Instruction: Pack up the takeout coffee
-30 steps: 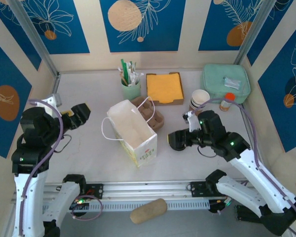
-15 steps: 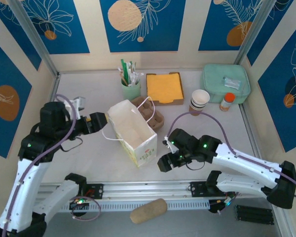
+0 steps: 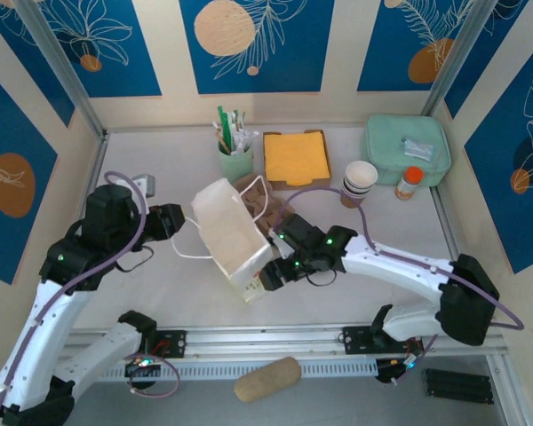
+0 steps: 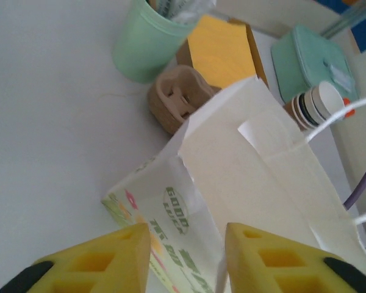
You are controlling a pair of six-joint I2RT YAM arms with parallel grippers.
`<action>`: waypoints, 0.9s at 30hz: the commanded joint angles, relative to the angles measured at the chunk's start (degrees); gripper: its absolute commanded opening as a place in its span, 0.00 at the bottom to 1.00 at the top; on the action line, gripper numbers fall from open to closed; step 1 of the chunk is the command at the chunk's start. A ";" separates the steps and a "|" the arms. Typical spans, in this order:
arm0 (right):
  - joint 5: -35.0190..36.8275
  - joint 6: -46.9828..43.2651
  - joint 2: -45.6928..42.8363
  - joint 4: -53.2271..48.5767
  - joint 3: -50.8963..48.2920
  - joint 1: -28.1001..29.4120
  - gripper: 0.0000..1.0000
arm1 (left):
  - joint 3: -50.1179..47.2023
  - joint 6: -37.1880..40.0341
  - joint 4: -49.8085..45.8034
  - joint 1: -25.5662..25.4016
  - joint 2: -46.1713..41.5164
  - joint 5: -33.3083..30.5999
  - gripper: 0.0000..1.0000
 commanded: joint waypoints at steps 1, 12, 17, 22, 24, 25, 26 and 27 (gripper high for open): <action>-2.26 -3.11 4.06 4.98 3.82 -0.39 0.77 | -0.01 0.01 -0.68 -0.39 -1.06 -5.71 0.49; -2.67 -1.28 17.27 13.50 12.90 -2.38 0.72 | 2.01 1.62 -1.46 -0.33 -1.07 -11.63 0.87; -2.90 -0.79 23.38 14.34 19.38 -3.05 0.70 | 3.32 1.96 -2.47 -0.34 -0.97 -16.26 0.99; -2.86 0.28 29.53 14.54 26.25 -4.11 0.70 | 3.84 1.90 -2.34 -0.34 -1.30 -20.28 0.99; -3.20 0.85 32.22 14.83 29.60 -4.68 0.70 | 3.94 1.94 -1.72 -0.38 -1.42 -21.33 0.99; -3.29 1.21 33.55 14.92 31.28 -4.90 0.70 | 4.07 1.94 -1.36 -0.35 -1.37 -21.48 0.99; -3.59 1.43 35.47 14.99 33.37 -5.24 0.69 | 4.15 2.09 -0.86 -0.41 -1.41 -21.69 0.99; -3.96 1.59 37.25 14.82 35.62 -5.58 0.69 | 4.27 2.20 -0.42 -0.34 -1.21 -21.81 0.99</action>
